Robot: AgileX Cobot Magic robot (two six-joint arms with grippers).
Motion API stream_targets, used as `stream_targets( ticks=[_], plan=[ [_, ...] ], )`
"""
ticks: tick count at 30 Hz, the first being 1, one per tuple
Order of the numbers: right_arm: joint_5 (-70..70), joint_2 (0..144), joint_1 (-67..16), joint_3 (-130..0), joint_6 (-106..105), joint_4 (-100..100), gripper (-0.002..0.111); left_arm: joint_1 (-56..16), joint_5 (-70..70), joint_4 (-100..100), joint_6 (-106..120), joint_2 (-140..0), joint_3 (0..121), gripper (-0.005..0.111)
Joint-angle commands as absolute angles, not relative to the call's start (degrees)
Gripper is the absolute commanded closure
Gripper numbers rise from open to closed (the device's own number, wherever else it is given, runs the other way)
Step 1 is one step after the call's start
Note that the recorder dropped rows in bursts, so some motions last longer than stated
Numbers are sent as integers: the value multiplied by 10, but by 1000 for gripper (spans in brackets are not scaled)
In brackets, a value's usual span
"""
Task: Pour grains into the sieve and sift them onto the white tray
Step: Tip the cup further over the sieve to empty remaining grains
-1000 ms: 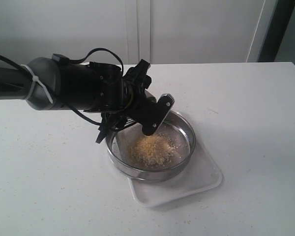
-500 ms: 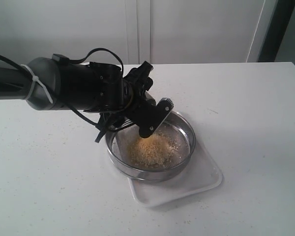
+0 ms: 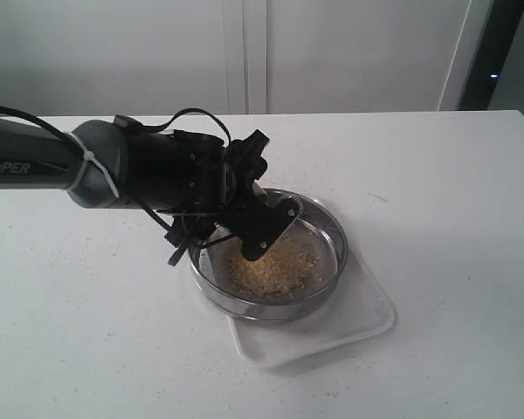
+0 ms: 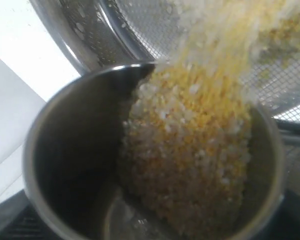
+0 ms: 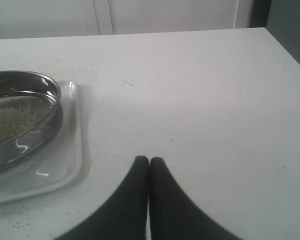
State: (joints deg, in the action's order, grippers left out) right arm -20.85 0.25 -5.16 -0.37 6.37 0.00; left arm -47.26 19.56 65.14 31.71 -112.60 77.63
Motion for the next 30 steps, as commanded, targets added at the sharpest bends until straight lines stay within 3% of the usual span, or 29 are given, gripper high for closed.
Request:
stream_targets(
  ticks=[1, 20, 30],
  plan=[
    [-201, 0, -53, 0, 63, 0, 108, -474, 207, 665, 344, -1124, 779, 107],
    [-201, 0, -53, 0, 63, 0, 108, -487, 239, 746, 409, -1124, 779, 107],
    [-201, 0, -53, 0, 63, 0, 108, -487, 183, 829, 409, -1124, 779, 107]
  ],
)
